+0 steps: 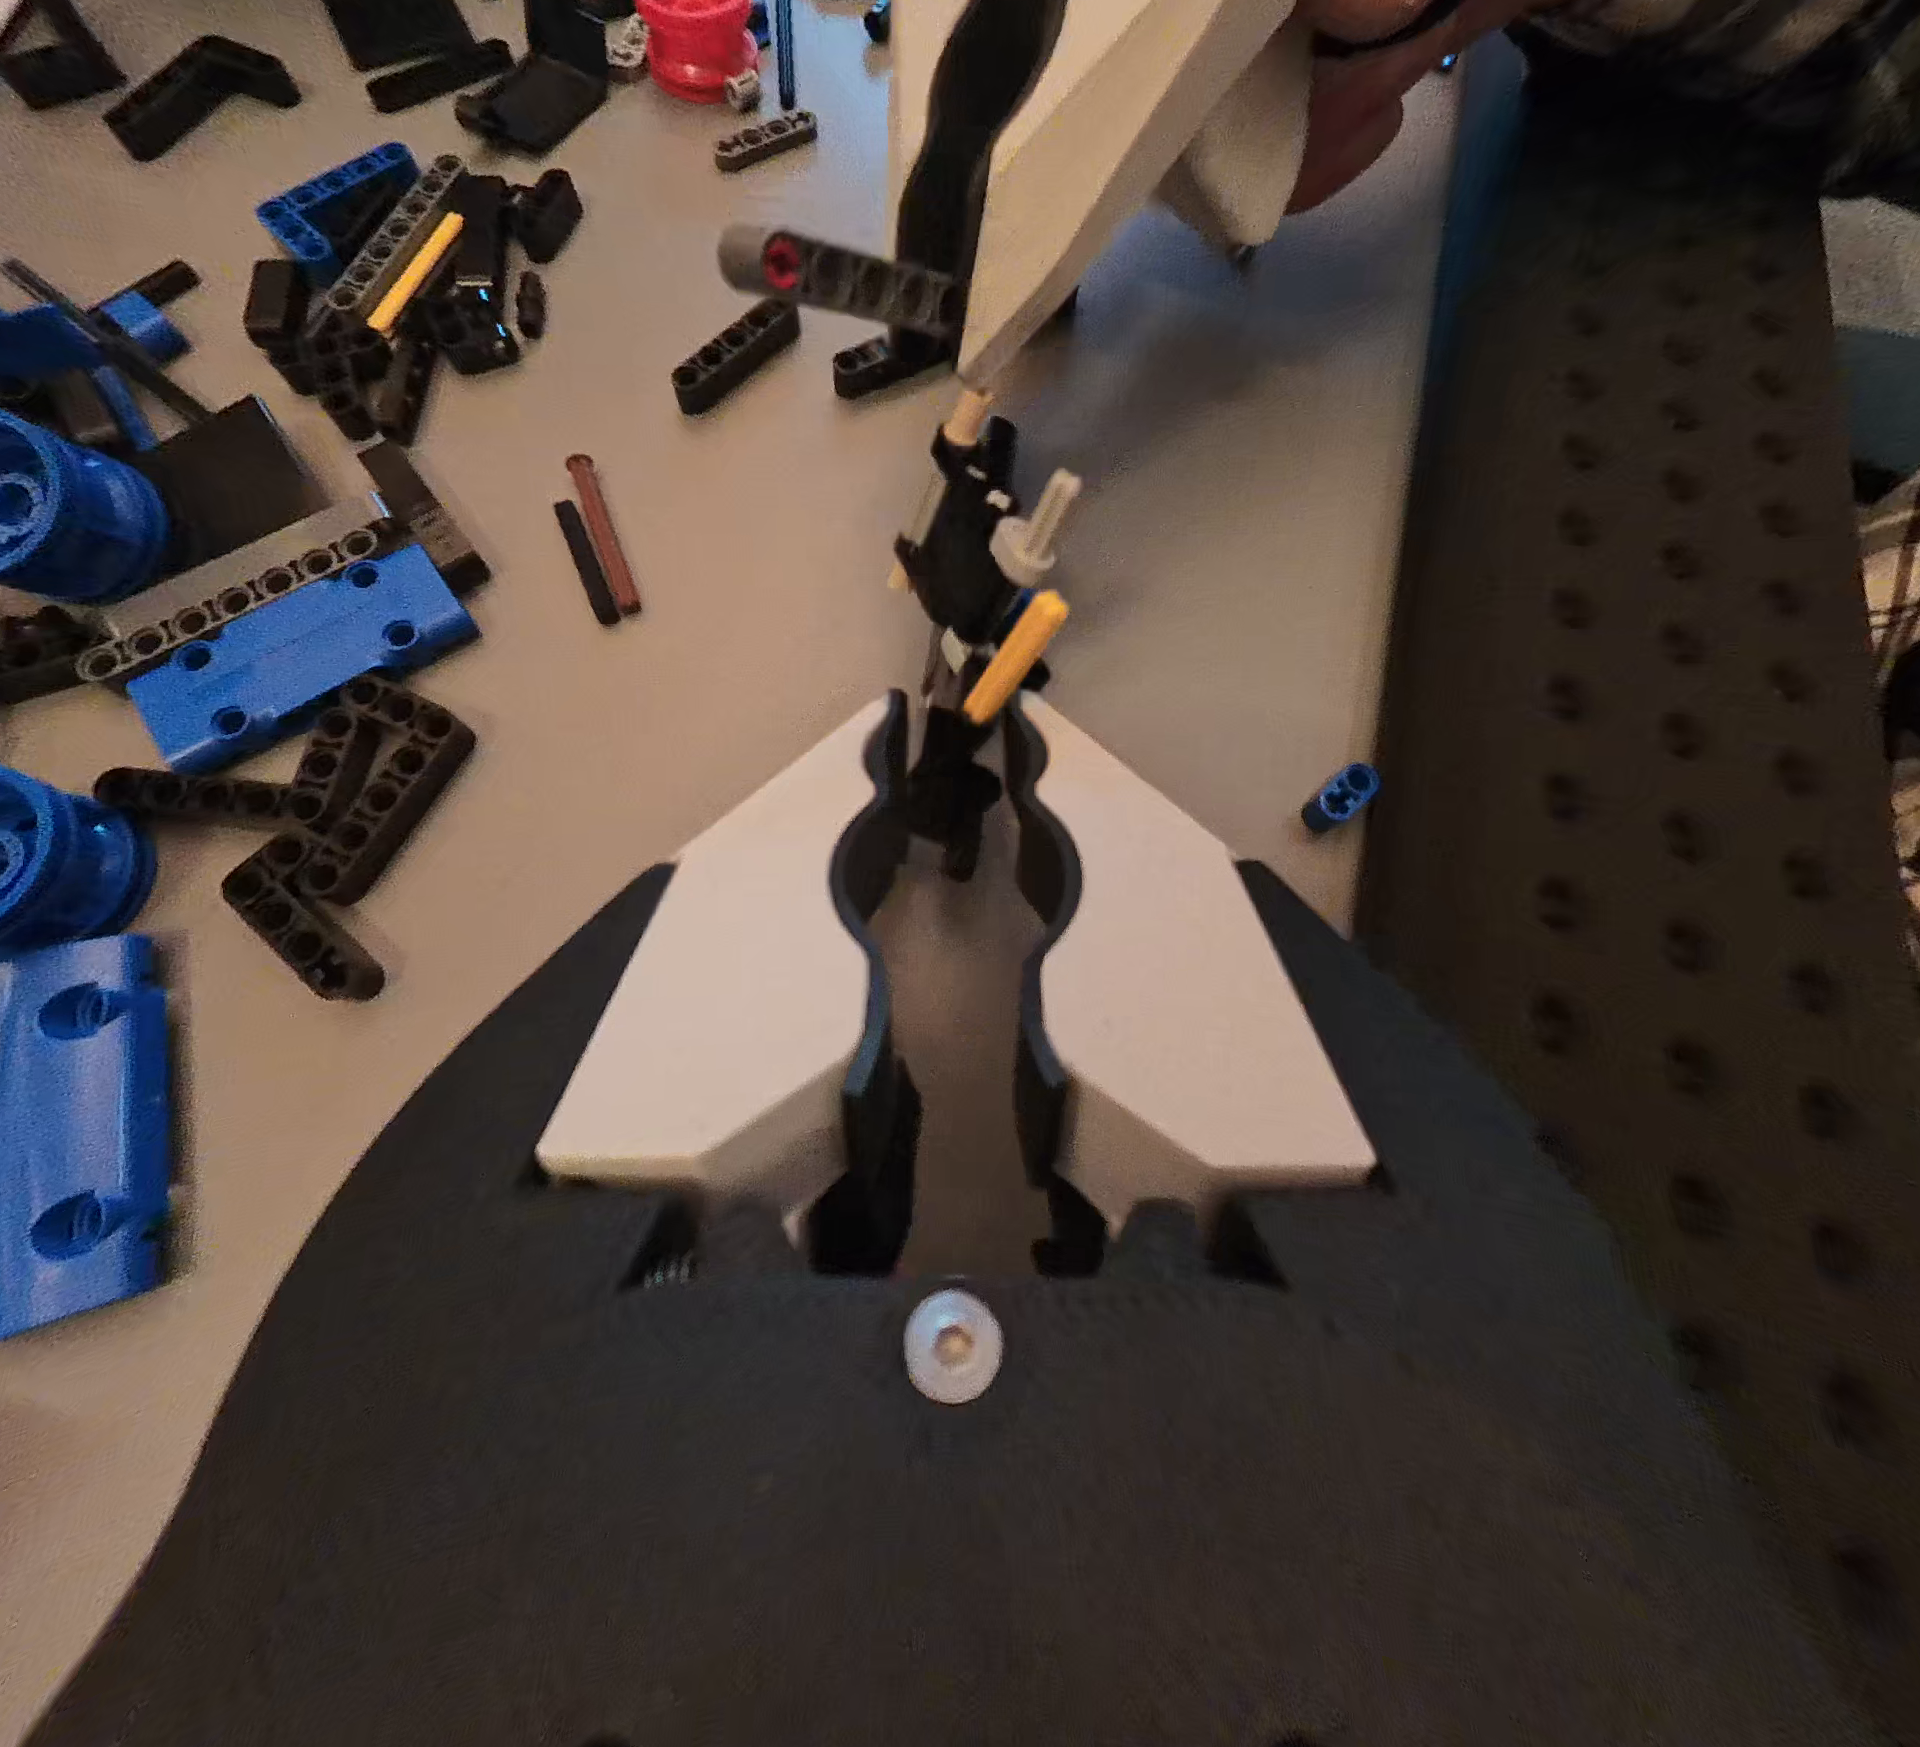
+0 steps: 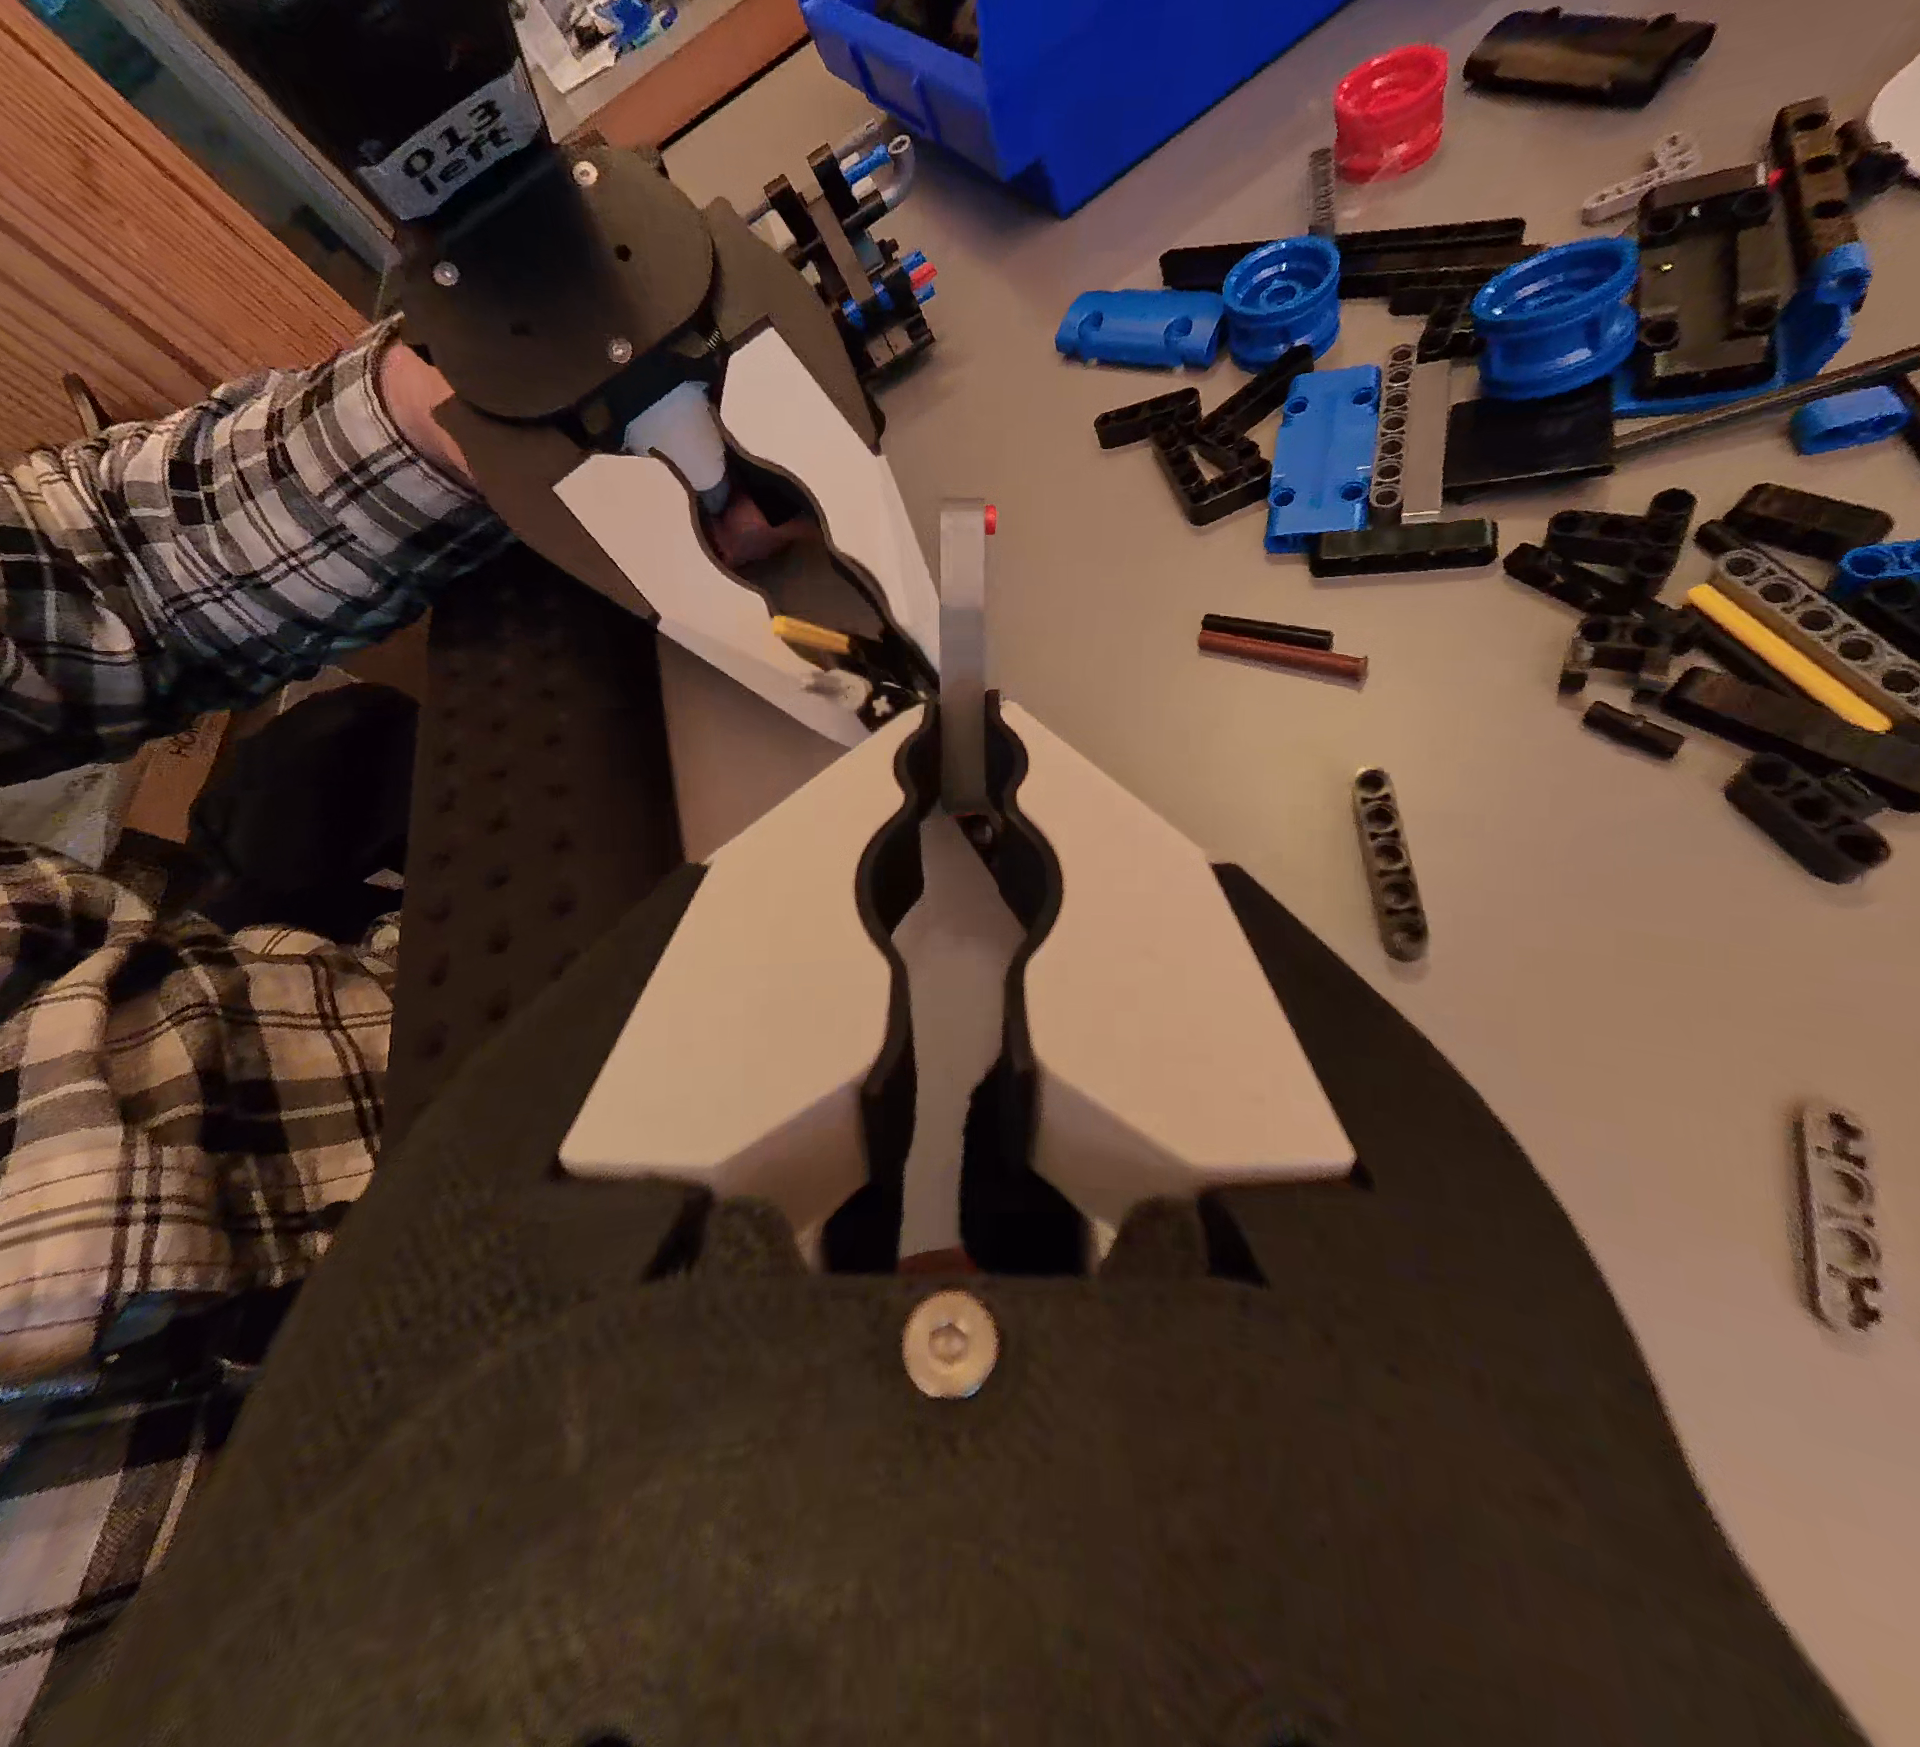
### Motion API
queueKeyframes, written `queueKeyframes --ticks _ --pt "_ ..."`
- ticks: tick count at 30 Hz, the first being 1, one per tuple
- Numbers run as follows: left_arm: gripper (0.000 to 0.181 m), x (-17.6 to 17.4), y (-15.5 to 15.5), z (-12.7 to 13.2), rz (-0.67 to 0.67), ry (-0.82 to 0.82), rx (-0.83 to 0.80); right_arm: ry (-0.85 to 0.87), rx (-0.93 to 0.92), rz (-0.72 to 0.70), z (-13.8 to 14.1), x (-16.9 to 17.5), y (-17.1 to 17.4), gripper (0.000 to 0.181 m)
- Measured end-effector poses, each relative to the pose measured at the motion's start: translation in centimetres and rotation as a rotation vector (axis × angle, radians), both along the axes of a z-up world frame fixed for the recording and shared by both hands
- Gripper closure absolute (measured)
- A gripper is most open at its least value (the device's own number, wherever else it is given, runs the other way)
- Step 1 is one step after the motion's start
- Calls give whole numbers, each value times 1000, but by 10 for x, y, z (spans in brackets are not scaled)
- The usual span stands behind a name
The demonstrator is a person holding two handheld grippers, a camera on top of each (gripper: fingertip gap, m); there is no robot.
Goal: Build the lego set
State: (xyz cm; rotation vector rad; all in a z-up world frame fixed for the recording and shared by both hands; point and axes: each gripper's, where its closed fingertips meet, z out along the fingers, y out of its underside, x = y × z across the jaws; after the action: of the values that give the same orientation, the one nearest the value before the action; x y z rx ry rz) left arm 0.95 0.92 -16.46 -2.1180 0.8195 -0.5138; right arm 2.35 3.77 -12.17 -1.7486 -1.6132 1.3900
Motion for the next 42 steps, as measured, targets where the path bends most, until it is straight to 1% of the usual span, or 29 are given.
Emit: queueKeyframes --ticks 1,8,9,12,14,15,18,23,28,33,36,39,41,42 --pt "168 0 0 1 -3 0 3 -5 5 5 -1 -3 -2 174" --pt "169 6 -5 1 -49 -43 -39 -11 38 40 8 -29 -8 174" --pt "173 7 -6 1 -59 -52 -48 -16 39 49 8 -32 -9 174" --pt "171 11 -6 1 -77 -69 -79 -44 58 78 3 -41 -14 174" --pt "165 11 -4 0 -71 -70 -80 -52 54 89 1 -43 -17 175" --pt "157 10 -4 0 -67 -67 -85 -60 59 95 -2 -44 -18 174" --pt "152 9 -4 1 -55 -66 -73 -56 57 91 -3 -43 -17 174" --pt "137 2 -3 5 -17 -59 -49 -34 58 69 2 -42 -12 174" --pt "133 -3 -1 14 14 -53 5 -24 36 62 4 -38 -10 174" --pt "129 -8 -3 32 42 -80 57 0 18 52 10 -33 -9 174" --pt "131 -17 2 55 93 -108 134 25 24 46 17 -28 -6 175" --pt "132 -21 11 83 131 -142 237 67 37 86 29 -25 -13 174" --pt "136 -20 14 97 110 -109 325 80 47 119 35 -22 -19 175" --pt "136 -18 13 100 79 -65 361 86 40 138 38 -21 -22 174"
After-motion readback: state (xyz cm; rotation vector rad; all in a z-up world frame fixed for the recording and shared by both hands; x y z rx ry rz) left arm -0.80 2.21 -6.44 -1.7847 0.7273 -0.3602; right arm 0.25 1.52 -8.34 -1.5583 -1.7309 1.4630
